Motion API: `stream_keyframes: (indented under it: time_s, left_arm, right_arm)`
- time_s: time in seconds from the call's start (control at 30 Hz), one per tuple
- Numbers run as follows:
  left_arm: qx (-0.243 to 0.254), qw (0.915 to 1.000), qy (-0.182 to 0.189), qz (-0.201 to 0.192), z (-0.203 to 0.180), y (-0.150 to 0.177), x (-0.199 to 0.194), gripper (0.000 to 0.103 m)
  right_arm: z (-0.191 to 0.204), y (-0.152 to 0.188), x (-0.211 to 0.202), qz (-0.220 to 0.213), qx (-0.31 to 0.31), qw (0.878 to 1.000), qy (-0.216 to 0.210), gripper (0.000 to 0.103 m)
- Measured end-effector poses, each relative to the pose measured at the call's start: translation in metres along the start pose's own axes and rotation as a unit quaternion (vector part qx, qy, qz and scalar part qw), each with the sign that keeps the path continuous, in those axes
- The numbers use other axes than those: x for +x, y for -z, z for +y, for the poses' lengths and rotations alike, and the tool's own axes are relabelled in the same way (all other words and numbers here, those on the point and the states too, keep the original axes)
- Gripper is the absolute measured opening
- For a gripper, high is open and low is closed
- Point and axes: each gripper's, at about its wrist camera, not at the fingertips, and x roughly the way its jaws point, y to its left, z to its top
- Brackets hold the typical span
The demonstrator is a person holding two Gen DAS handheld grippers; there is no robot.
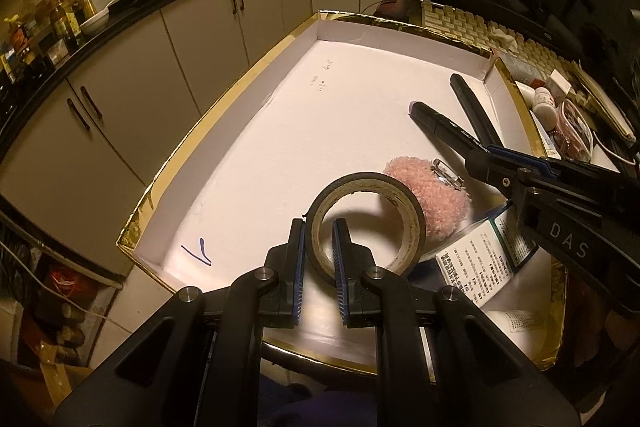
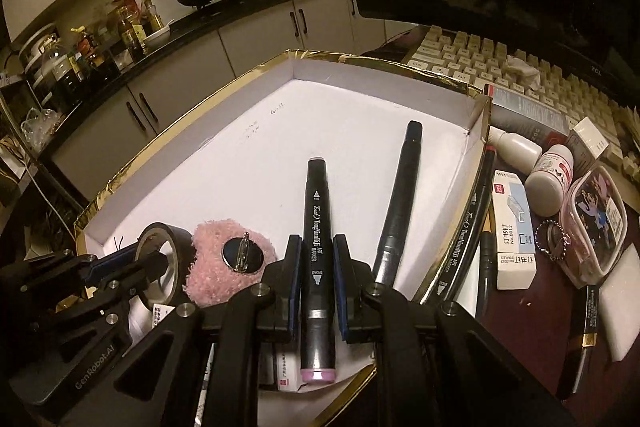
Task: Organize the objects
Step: 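Lower the tape roll and marker into the tray, open both grippers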
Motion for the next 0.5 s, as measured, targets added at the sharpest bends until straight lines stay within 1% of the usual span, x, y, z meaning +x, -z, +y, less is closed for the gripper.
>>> stream_keyframes:
  time_s: [0.23,0.3,0.37,0.47,0.5]
  left_arm:
    - [-0.018,0.9997,-0.005,-0.014,0.003,0.001,-0.002,0.013]
    - [-0.030,0.9993,-0.002,-0.021,0.006,0.000,-0.003,0.013]
    - [-0.044,0.9986,0.002,-0.028,0.007,0.001,-0.004,0.017]
    - [-0.056,0.9975,0.008,-0.041,0.008,-0.001,-0.010,0.020]
    - [-0.056,0.9973,0.006,-0.048,0.007,-0.002,-0.013,0.021]
  right_arm:
    - [-0.001,0.000,0.000,-0.008,-0.011,1.000,-0.004,0.014]
    - [0.000,0.000,-0.002,-0.013,-0.014,1.000,-0.013,0.014]
    - [0.001,0.000,-0.006,-0.024,-0.021,0.999,-0.013,0.014]
    - [0.000,0.002,-0.017,-0.047,-0.027,0.998,-0.013,0.015]
    - [-0.001,0.002,-0.023,-0.057,-0.026,0.998,-0.012,0.019]
